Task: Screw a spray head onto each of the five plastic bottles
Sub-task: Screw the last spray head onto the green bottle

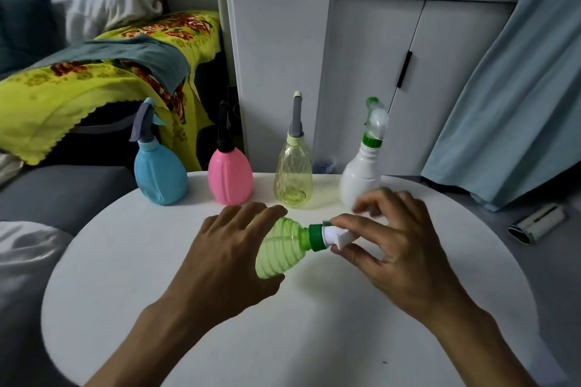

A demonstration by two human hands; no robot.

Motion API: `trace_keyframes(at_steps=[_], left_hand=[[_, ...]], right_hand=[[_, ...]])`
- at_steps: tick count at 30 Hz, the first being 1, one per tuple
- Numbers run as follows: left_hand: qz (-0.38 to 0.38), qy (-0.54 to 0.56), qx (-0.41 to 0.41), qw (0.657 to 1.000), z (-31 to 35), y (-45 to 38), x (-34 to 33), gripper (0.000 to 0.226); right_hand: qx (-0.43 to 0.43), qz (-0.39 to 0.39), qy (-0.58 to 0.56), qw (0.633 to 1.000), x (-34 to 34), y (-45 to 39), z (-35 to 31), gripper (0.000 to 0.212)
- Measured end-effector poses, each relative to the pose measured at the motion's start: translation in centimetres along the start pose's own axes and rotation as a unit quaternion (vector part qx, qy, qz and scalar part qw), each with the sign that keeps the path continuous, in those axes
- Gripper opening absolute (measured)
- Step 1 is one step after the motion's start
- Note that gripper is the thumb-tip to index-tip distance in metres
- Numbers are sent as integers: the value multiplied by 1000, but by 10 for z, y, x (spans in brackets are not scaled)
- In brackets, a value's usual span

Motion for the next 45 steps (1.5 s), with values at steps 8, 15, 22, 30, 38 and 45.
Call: trace_keyframes(at_steps=[8, 15, 22, 30, 38, 45], left_hand=[[-9, -9, -21, 1000, 9, 1, -6, 83], [-2, -14, -21, 1000, 8, 1, -2, 81], [2, -36, -22, 999, 11, 4, -1, 81], [7, -54, -12, 998, 13, 3, 3, 82], [8, -70, -13, 997, 16, 3, 1, 81], [12, -73, -18, 997, 18, 2, 1, 80]], right_hand=[[2, -126, -208, 970, -32, 3, -15, 28], [-28, -105, -312, 944, -35, 0, -9, 35], [-74, -103, -338, 932, -39, 1, -3, 26], [-70, -106, -333, 934, -41, 1, -2, 43], [-81, -114, -330, 933, -41, 2, 0, 45], [-96, -114, -308, 940, -40, 2, 3, 36]])
Point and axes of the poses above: each hand's wrist, its own y-axis away from the middle knuckle, its own x-axis out of the back of the hand, z = x × y, the point moved 9 cm from there along -y, towards the middle knuckle, and after that the axes turned 10 degrees about -z, right-handed, at the moved point
